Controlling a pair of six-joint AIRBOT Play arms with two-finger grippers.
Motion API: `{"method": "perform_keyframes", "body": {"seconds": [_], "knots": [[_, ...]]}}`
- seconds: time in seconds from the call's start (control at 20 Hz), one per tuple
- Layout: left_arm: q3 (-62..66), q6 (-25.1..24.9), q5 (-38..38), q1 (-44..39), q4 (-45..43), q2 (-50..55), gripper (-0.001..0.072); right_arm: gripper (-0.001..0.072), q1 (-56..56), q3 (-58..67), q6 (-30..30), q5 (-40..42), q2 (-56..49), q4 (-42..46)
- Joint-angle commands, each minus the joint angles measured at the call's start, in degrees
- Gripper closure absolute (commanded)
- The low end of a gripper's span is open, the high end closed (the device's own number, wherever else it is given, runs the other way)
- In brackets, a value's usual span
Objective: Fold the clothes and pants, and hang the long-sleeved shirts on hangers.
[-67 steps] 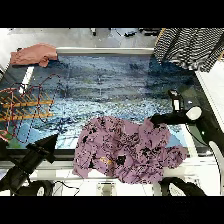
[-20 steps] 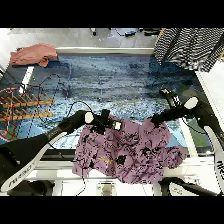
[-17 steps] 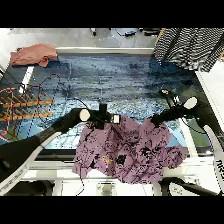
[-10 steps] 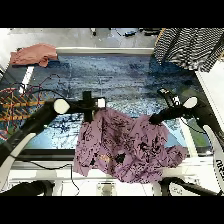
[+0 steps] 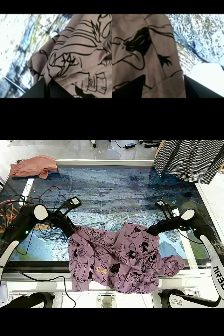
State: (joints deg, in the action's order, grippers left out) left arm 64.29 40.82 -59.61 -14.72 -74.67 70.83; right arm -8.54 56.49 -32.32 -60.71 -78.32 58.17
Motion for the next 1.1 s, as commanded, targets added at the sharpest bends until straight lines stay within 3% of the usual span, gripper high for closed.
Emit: {"method": "perform_keyframes", "body": {"seconds": [0.0,0.15,0.3,0.6,0.7,0.75,0.8,0.85,1.05], "knots": [[0.02,4.00,-1.73,1.14,0.96,-0.04,0.0677,0.0134,0.42,0.07,0.39,2.75,-2.49,-2.62],[0.02,3.98,-1.73,1.14,2.16,-0.04,0.0677,0.0134,2.25,0.07,-0.07,8.15,-3.32,-2.27],[0.02,3.98,-1.73,1.14,2.34,-0.04,0.0677,0.0135,2.38,0.33,-5.75,13.70,-4.07,-2.43],[0.02,3.98,-1.70,1.14,2.34,-0.04,0.0677,0.0157,3.63,5.03,-5.44,-2.29,-10.16,-4.90],[0.02,4.02,-1.70,1.14,2.34,-0.04,0.0677,0.0264,5.66,5.05,-4.98,-2.38,-10.16,-5.84],[0.02,4.31,-1.70,1.14,2.36,-0.04,0.0677,0.0370,6.86,5.05,-4.98,-2.43,-10.16,-5.73],[0.02,5.73,-1.70,1.14,2.40,-0.04,0.0677,0.0570,7.91,5.07,-4.98,-2.32,-10.16,-5.86],[0.02,7.21,-1.73,1.16,3.04,-0.09,0.0676,0.0677,8.76,5.07,-5.03,-2.27,-10.12,-6.21],[0.15,12.17,-1.70,2.23,4.87,-2.54,0.0676,0.0681,9.22,9.38,-5.01,-10.14,-6.95,-10.95]]}}
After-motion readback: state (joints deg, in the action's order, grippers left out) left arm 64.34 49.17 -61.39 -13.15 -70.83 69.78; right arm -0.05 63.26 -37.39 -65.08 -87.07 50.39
